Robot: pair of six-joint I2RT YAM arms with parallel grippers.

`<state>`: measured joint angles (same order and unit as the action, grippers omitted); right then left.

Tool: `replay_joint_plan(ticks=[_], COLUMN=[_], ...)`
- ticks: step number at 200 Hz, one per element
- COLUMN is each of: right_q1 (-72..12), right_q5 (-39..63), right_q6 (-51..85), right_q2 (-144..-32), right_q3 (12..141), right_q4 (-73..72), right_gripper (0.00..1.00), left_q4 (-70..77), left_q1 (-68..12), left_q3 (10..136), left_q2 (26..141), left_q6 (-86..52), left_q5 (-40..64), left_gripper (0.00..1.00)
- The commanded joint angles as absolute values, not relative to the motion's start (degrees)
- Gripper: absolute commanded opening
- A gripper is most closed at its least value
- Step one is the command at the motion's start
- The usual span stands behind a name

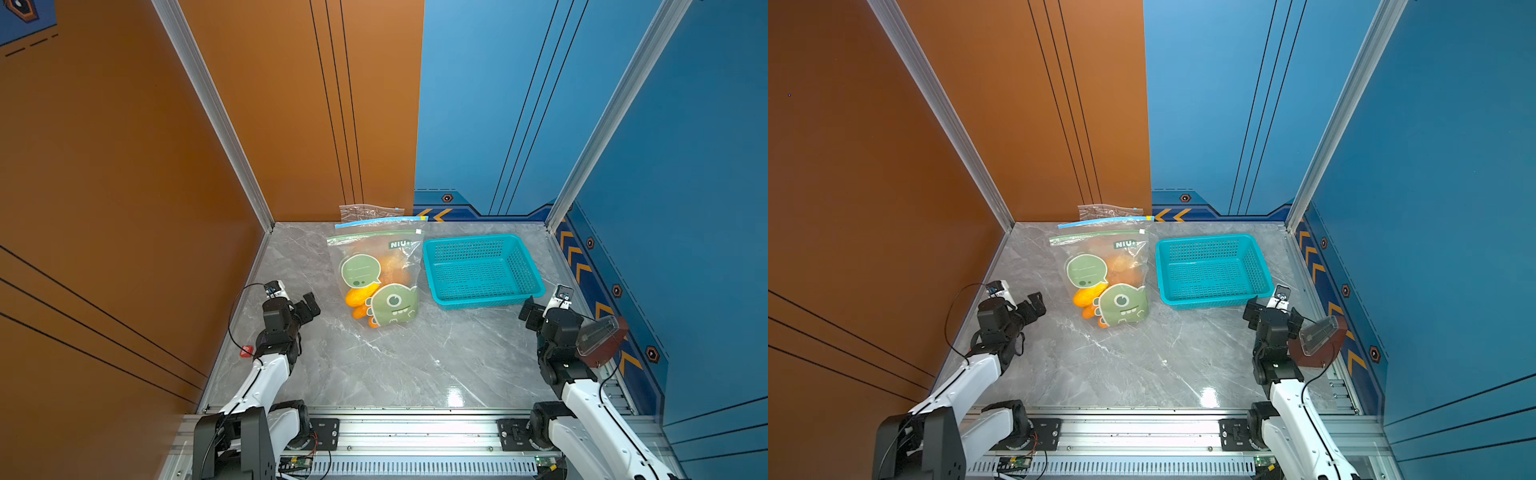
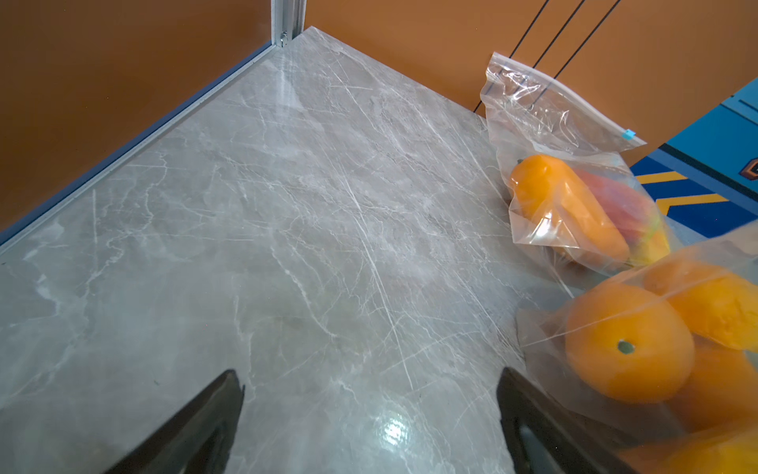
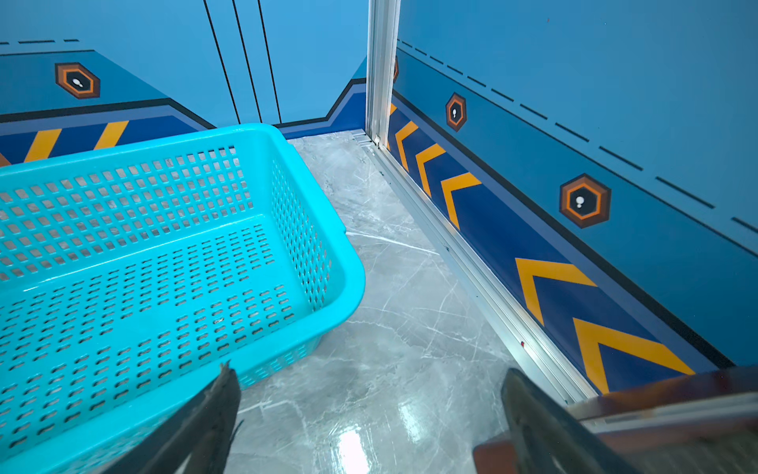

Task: Place the mango in a zip-top bag and seal the zipper
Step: Reset both arms

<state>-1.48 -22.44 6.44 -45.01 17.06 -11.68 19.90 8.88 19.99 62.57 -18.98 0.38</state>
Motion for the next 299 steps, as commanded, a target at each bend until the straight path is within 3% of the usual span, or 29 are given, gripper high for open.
replay_joint_plan(ticks=[1, 38, 128, 173, 208, 238, 263, 299], right_q1=[0.0, 2.8, 3.6, 4.0, 4.1, 4.0, 3.9, 5.3], right_q5=[-20.2, -16.0, -11.2, -6.1, -1.2, -1.5, -4.9, -2.2], right_q6=[5.5, 5.3, 5.1, 3.3, 5.0, 6.3, 6.9, 7.2], right_q2=[-48.2, -54.9, -71.9, -71.4, -70.6, -71.3, -71.7, -72.0], right_q3=[16.3, 16.6, 18.4, 17.7, 15.7, 15.8, 14.6, 15.6], right_q4=[-18.7, -25.0, -38.2, -38.7, -42.0, -42.7, -46.1, -44.7], right_gripper=[1.0, 1.0, 1.0, 1.0, 1.0, 1.0, 1.0, 1.0], left_q4=[26.9, 36.8, 43.7, 45.2, 49.7, 49.8, 49.8, 49.7], left_q1=[7.7, 7.2, 6.7, 0.7, 2.1, 1.2, 1.0, 0.7], left_q3=[21.2, 19.9, 22.6, 23.5, 21.6, 21.3, 21.3, 21.3], left_q2=[66.5, 72.9, 82.5, 87.1, 87.8, 87.5, 87.4, 87.5], left_q6=[-13.8, -10.9, -5.4, 1.3, -1.0, -2.3, -2.2, -2.1], left_q5=[-1.4, -0.6, 5.4, 2.7, 1.6, -4.0, -4.7, -5.2], left_gripper=[0.98, 0.98, 0.98, 0.98, 0.98, 0.98, 0.98, 0.98])
